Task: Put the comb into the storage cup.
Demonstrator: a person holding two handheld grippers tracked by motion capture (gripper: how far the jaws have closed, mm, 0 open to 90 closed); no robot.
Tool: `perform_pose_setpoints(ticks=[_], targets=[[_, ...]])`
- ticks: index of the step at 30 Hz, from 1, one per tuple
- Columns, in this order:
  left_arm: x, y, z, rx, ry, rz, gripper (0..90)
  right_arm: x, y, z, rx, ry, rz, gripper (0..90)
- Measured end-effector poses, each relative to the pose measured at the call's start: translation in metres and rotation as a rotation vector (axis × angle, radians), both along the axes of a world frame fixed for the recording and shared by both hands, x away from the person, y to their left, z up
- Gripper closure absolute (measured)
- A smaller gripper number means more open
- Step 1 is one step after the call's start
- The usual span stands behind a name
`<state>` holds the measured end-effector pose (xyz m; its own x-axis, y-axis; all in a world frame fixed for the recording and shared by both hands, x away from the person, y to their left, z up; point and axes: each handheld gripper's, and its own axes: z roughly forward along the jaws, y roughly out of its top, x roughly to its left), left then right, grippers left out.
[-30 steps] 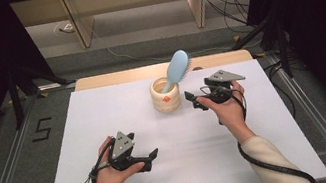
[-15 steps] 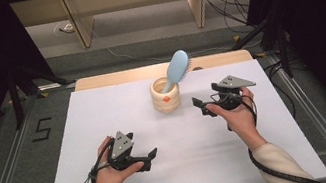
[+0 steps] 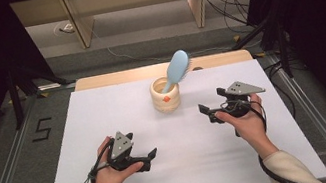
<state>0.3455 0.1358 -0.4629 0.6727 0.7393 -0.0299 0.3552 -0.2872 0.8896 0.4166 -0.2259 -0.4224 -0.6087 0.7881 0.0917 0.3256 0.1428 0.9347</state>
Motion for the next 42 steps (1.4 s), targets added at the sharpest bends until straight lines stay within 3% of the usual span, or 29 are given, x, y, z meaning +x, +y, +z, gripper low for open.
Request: perform_pose_setpoints(ticks=[6, 9, 14, 34, 42], targets=[[0.001, 0.000, 0.001, -0.002, -0.001, -0.003, 3.5, -0.008, -0.002, -0.004, -0.013, 0.006, 0.015, 6.2], [0.001, -0.001, 0.000, -0.002, 0.001, -0.007, 3.5, -0.015, -0.001, -0.005, -0.034, -0.024, 0.025, 6.8], [0.000, 0.000, 0.001, -0.003, -0.002, -0.005, 3.5, -0.020, 0.000, -0.004, -0.042, -0.034, 0.050, 6.2], [0.001, -0.002, 0.000, 0.003, -0.003, -0.005, 3.6, -0.043, -0.031, -0.015, -0.034, -0.003, 0.030, 7.5], [0.001, 0.000, 0.001, -0.001, -0.003, -0.002, 3.6, -0.048, -0.035, -0.018, -0.036, 0.006, 0.027, 7.8]])
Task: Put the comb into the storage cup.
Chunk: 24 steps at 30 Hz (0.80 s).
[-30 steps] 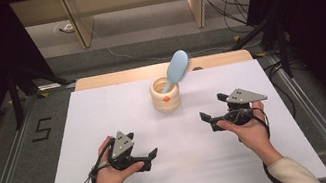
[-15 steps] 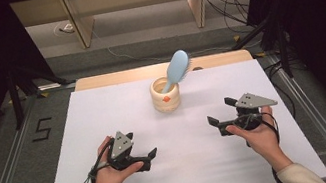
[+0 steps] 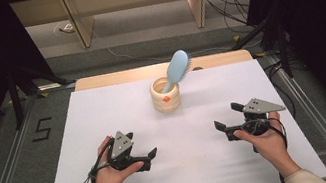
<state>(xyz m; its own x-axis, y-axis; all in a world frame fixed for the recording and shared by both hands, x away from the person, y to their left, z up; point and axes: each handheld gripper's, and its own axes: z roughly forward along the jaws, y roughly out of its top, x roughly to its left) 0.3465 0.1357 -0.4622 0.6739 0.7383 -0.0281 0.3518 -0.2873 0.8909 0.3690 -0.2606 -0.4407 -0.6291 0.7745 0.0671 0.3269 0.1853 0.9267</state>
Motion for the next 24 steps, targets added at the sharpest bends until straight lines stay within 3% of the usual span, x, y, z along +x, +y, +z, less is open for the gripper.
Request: perform_pose_setpoints(ticks=[24], targets=[[0.001, 0.001, 0.000, -0.001, 0.002, -0.005, 3.7, -0.023, -0.016, -0.010, -0.006, 0.000, -0.014, 8.4]])
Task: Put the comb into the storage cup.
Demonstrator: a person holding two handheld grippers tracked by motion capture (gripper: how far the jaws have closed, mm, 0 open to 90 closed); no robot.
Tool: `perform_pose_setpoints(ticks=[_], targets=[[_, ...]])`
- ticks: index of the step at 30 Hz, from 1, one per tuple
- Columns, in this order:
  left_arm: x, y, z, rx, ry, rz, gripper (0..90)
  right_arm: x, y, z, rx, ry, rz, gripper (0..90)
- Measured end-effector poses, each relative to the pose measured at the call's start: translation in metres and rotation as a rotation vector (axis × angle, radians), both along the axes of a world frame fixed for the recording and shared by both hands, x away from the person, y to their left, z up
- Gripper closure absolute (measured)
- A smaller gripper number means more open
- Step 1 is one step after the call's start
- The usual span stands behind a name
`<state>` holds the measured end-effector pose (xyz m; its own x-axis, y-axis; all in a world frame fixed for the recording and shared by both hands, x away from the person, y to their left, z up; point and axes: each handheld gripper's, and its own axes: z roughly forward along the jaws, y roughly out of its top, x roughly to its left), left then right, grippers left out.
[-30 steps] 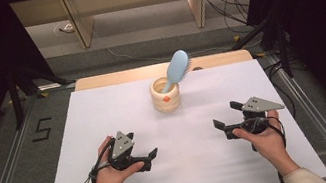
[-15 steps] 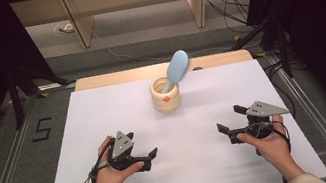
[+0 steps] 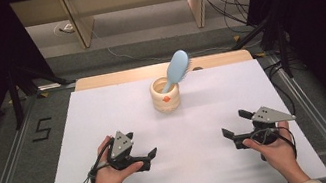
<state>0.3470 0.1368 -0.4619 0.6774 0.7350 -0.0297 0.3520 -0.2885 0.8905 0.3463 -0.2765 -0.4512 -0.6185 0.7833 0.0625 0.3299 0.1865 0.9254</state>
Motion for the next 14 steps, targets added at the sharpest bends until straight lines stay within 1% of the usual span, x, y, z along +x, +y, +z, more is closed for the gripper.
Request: perform_pose_setpoints(ticks=[2, 7, 14], targets=[[0.0000, 0.0005, -0.0003, -0.002, 0.003, 0.003, 3.7, -0.0016, -0.0008, -0.0011, 0.000, 0.006, 0.001, 8.4], [0.0006, 0.0012, -0.0006, -0.002, 0.005, 0.003, 3.9, -0.0048, -0.0048, -0.0031, 0.005, 0.003, -0.012, 8.5], [0.0014, 0.0010, -0.0009, -0.005, 0.009, -0.002, 4.2, -0.0039, -0.0061, -0.0055, 0.017, 0.024, -0.027, 9.7]])
